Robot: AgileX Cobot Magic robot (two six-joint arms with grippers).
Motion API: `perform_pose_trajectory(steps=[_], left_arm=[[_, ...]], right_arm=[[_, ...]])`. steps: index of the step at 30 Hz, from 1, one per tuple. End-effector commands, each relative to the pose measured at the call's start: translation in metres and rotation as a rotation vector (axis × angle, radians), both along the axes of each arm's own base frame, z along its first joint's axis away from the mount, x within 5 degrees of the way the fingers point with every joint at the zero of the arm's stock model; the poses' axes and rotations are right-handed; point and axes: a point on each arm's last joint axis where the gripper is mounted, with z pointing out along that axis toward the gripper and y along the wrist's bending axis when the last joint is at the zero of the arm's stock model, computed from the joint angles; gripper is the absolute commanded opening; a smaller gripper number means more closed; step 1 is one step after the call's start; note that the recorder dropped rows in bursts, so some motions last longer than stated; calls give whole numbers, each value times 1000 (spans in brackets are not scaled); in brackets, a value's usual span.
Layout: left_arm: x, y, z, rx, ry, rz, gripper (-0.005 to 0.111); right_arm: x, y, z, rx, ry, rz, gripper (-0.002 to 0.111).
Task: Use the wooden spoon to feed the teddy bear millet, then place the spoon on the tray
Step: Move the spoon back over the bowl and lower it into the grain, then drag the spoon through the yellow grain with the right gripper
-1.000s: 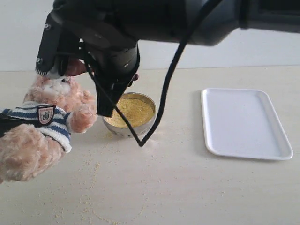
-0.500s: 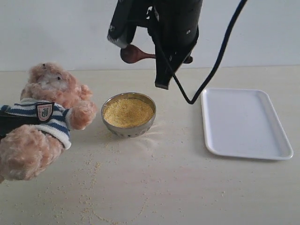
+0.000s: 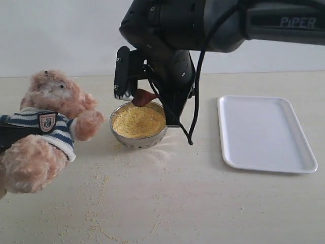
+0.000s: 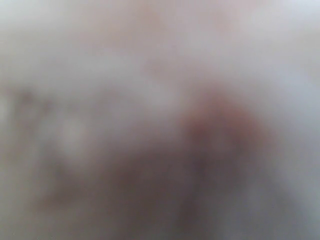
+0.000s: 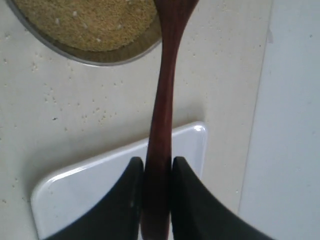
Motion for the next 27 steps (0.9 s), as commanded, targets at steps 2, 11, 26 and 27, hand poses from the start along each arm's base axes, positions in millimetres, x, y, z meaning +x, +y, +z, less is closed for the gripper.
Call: perform_pose_trajectory(steps=[2, 11, 26, 27], left_arm=[[2, 0, 3, -23, -20, 12, 5], [1, 0, 3, -24, -20, 11, 5], [1, -1, 3, -20, -18, 1, 5], [1, -1, 3, -20, -18, 1, 5]], right_arm=[[3, 7, -27, -73, 37, 7, 0], [-1, 15, -41, -22, 124, 13, 0], [-6, 17, -42, 109, 156, -140, 0], [-7, 18, -42, 119, 162, -150, 0]])
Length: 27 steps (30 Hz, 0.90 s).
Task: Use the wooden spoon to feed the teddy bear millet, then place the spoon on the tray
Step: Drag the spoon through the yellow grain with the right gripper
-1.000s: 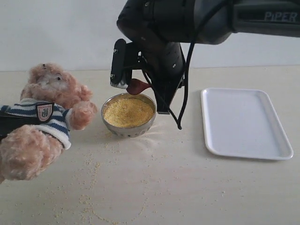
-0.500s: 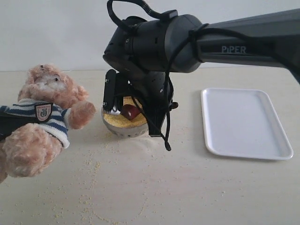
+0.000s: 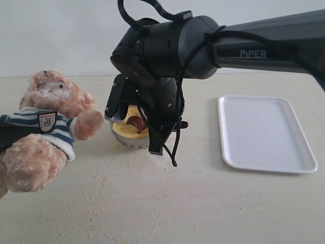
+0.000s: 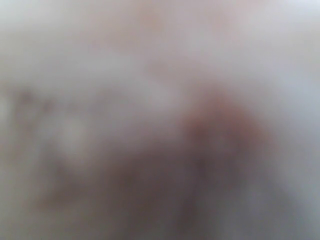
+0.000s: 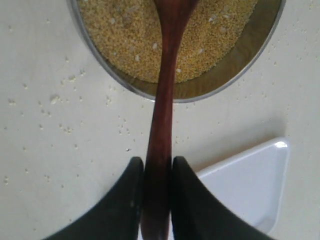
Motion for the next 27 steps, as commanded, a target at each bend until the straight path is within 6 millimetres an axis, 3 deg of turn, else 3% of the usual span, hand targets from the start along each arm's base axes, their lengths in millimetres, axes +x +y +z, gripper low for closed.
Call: perform_pose_trajectory(steps=[1, 27], left_arm=[[0, -1, 3, -21, -17, -6, 5], [0, -1, 3, -17, -15, -14, 5]], right_arm=[[-2, 2, 4, 49, 10, -44, 0], [-8, 6, 1, 176, 61, -225, 0]])
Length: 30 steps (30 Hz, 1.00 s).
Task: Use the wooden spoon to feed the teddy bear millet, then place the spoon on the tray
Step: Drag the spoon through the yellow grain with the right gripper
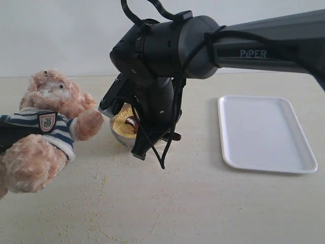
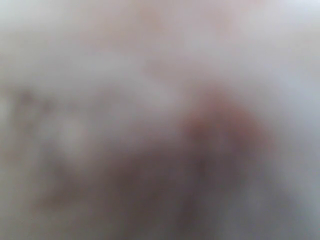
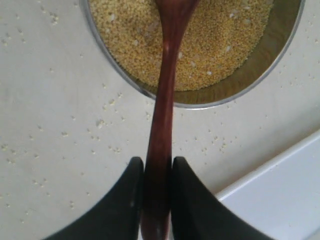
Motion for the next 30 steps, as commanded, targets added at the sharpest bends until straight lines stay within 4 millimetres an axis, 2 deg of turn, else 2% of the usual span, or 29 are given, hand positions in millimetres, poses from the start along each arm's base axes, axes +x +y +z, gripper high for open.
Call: perform_pose_trajectory(steps=[1, 23, 30], left_arm=[[0, -1, 3, -18, -15, -12, 5], [-1, -2, 2, -16, -15, -16, 5], [-1, -2, 2, -14, -14, -19, 5]], right_arm=[[-1, 1, 5, 31, -5, -29, 0], [-3, 0, 11, 97, 4, -137, 0], [5, -13, 20, 124, 16, -186, 0]])
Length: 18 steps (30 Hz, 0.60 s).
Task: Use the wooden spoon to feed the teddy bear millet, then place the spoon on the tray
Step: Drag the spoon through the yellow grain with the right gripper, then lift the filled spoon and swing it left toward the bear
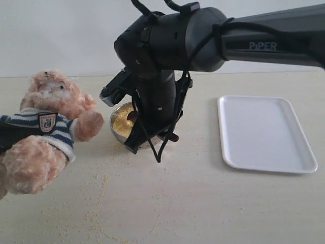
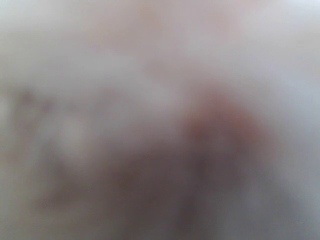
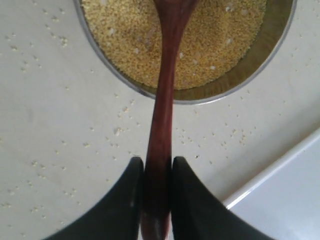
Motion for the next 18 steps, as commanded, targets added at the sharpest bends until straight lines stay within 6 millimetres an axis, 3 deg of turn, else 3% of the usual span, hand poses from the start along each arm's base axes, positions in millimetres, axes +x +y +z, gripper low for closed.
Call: perform_pose_trajectory(steps=[1, 12, 18], left_arm=[[0, -1, 2, -17, -15, -15, 5], [0, -1, 2, -15, -18, -16, 5], [-1, -2, 2, -17, -10, -17, 5]], right_arm=[[6, -13, 16, 24, -5, -30, 0], [3, -29, 44, 98, 51, -21, 0], [-9, -41, 82, 132, 4, 26, 0]])
